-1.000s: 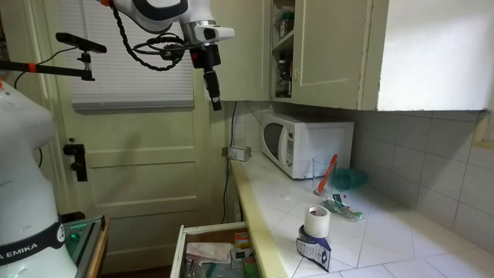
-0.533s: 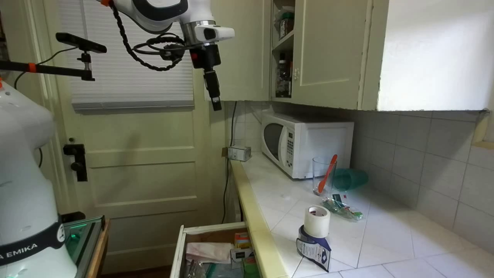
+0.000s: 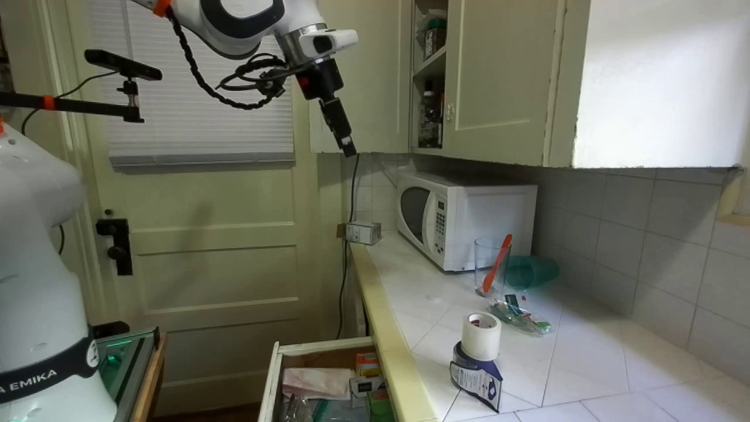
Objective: Move the blue cup forward
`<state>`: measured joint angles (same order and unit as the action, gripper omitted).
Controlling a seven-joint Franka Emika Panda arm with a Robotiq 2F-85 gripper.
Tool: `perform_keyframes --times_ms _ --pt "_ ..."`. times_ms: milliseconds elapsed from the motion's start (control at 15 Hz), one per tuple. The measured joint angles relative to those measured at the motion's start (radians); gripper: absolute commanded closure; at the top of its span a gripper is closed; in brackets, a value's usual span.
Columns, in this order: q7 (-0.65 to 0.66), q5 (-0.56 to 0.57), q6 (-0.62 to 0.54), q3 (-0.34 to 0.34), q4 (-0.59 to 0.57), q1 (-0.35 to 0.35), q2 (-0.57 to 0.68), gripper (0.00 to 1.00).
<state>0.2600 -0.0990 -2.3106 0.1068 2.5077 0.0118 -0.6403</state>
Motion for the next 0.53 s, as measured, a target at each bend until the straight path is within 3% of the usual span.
perform_keyframes --times_ms 267,533 --pt "0.070 0.058 -0.252 0.080 0.047 0.033 0.022 0.00" --pt "0.128 0.104 -0.372 0.135 0.065 0.080 0.064 0.00"
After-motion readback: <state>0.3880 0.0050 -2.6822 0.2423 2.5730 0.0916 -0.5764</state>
